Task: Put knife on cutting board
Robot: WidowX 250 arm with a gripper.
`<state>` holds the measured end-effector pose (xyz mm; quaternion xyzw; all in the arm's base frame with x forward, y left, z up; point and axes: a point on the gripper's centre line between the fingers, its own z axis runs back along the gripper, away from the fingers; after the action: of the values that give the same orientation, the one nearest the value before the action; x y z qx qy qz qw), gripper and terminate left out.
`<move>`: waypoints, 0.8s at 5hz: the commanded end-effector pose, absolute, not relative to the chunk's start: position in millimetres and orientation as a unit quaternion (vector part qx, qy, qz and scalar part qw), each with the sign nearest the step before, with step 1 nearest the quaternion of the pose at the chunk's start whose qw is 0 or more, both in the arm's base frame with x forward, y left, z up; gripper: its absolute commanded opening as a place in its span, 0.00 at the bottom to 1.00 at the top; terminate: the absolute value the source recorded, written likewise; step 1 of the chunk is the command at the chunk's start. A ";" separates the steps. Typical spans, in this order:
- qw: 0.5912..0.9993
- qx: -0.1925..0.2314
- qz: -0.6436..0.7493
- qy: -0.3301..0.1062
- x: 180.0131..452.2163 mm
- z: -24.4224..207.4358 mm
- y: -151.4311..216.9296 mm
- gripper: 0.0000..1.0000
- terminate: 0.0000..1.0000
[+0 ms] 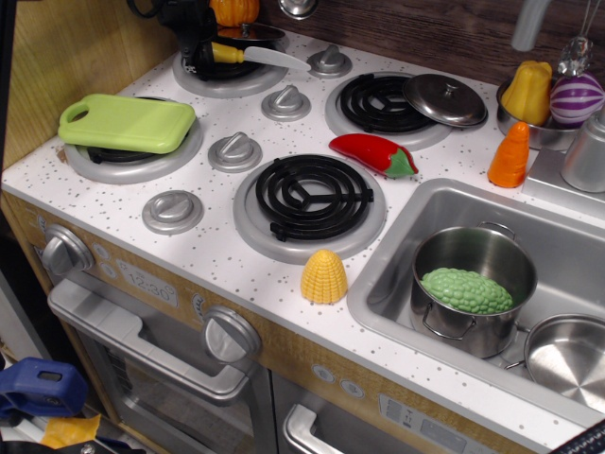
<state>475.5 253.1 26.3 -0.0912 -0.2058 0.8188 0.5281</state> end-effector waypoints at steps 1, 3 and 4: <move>0.514 -0.076 0.818 -0.245 467.2 68.2 250.4 0.00 0.00; 0.490 0.001 0.809 -0.325 422.0 105.8 256.2 0.00 0.00; 0.474 0.016 0.812 -0.340 403.4 111.7 261.0 0.00 0.00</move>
<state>390.9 253.9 70.8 0.0447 -0.2990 0.8201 0.4858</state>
